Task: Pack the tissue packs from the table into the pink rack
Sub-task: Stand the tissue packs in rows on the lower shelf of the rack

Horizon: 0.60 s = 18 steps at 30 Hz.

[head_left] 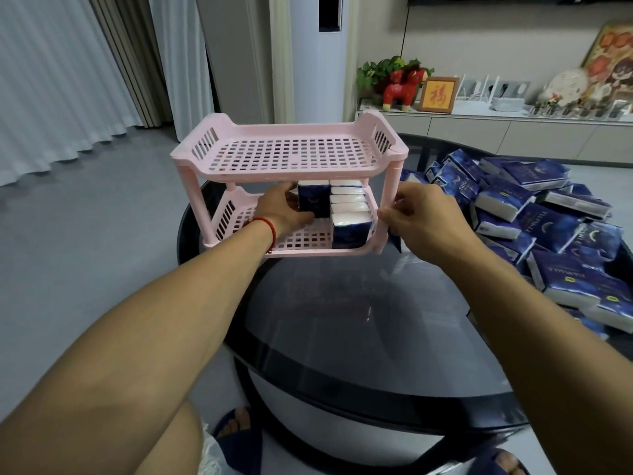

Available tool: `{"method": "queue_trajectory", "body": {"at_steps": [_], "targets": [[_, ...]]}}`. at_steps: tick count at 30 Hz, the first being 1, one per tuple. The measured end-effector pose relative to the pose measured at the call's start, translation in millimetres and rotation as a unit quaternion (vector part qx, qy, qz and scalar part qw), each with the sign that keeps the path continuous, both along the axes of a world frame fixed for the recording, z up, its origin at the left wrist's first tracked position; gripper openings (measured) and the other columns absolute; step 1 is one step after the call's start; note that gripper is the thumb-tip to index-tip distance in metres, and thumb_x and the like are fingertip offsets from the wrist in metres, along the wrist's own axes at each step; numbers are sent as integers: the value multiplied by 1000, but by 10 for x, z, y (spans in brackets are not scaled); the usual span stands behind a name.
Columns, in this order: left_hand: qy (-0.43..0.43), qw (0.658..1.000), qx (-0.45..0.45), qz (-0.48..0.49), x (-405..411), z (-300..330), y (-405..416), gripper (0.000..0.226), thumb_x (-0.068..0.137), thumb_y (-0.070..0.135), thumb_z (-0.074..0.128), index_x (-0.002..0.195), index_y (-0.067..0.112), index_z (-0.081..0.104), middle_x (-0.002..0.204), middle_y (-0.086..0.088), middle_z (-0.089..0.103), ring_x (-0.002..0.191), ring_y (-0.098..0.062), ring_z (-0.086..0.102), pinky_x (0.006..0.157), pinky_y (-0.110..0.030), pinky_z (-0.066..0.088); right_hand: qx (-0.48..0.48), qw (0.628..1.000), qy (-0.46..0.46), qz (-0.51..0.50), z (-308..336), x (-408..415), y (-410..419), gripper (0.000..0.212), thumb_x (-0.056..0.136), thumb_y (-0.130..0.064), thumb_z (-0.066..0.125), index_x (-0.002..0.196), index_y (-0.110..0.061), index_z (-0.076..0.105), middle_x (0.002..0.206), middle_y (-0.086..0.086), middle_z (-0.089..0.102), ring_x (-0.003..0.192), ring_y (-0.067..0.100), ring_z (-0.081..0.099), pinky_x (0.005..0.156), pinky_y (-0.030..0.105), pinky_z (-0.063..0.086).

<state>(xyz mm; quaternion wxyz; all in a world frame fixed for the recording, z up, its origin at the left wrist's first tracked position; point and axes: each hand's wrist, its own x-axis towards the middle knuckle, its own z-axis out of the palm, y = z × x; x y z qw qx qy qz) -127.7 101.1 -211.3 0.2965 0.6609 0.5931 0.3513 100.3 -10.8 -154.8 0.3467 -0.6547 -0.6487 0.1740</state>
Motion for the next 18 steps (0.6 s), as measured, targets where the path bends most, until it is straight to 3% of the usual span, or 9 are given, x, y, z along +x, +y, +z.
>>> {"method": "queue_trajectory", "body": {"at_steps": [6,9,14,16,18], "targets": [[33,999,-28,21,-11,96,-94,73,82,11,83,147,16,50,131,-1,65,117,-21,63,98,-30,53,4,997,-11,-78,163,432,-145,25,99,-9,58,118,-16,73,107,3,75,95,19,71,90,40,59],[42,997,-51,47,-3,200,-288,72,90,10,74,153,15,41,142,-6,58,120,-24,62,97,-35,56,4,990,-70,-124,144,676,-311,26,98,-9,57,115,-15,75,107,6,75,98,22,69,89,41,58],[178,984,-30,13,44,437,-842,28,91,13,65,118,11,61,109,-8,66,100,-28,65,84,-36,55,-51,977,-159,-131,159,907,-598,19,95,-20,67,112,-19,76,108,7,75,94,25,67,82,39,57],[234,971,-45,-18,60,505,-1083,31,86,19,66,115,12,58,114,-9,62,101,-28,62,90,-40,55,-43,975,-165,-139,179,919,-712,23,94,-30,71,111,-15,74,106,7,74,91,24,66,80,43,59],[310,950,-32,-37,119,547,-1339,38,85,23,66,119,13,54,125,-8,51,114,-29,53,101,-43,50,-69,973,-177,-130,155,871,-813,39,88,-44,75,113,-14,70,108,7,70,93,25,65,83,47,59]]}}
